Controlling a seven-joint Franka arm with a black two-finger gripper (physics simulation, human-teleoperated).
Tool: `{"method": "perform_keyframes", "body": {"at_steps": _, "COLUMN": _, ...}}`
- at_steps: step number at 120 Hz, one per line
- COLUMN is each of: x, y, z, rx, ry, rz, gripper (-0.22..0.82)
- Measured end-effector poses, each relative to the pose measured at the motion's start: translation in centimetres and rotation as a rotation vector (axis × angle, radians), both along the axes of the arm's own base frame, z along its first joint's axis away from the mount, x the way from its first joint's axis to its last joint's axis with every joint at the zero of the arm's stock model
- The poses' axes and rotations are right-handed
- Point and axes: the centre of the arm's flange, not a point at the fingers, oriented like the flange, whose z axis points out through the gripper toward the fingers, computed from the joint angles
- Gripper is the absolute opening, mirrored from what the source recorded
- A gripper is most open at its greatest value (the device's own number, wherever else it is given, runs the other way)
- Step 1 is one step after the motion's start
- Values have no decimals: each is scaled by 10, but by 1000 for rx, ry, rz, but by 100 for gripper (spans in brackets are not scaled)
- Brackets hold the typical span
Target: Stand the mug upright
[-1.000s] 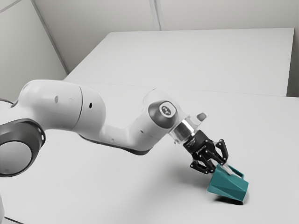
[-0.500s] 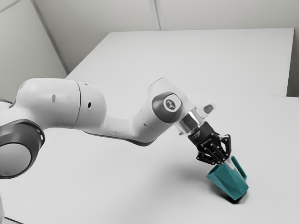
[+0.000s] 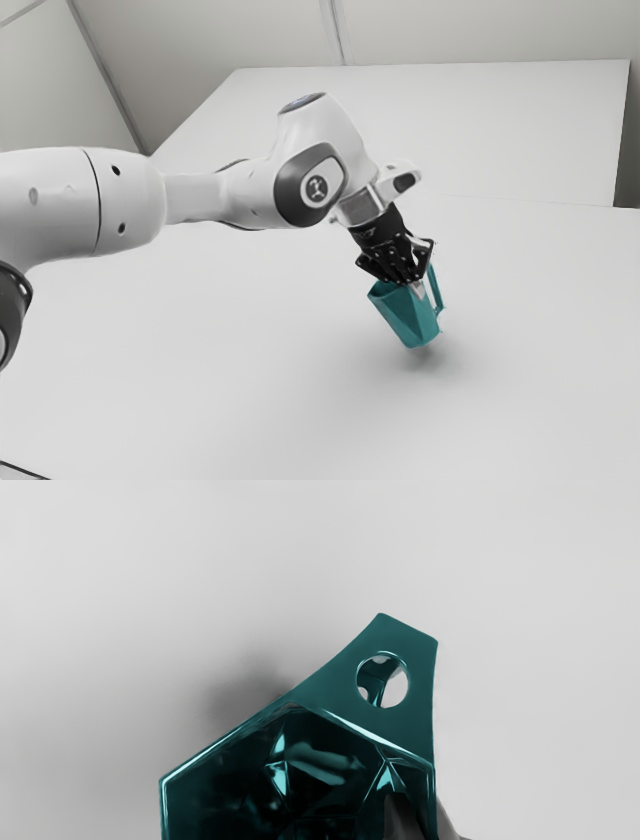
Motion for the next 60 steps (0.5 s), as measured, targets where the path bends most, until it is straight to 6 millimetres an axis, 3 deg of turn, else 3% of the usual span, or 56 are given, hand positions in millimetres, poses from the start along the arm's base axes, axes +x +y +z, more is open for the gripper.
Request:
{"method": "perform_keyframes", "body": {"at_steps": 34, "x": -2, "y": 72, "z": 25, "rx": 196, "ry": -65, "rz": 26, "gripper": -18}}
{"method": "perform_keyframes", "body": {"at_steps": 60, "x": -6, "y": 135, "z": 19, "rx": 300, "ry": -38, "rz": 81, "gripper": -18}}
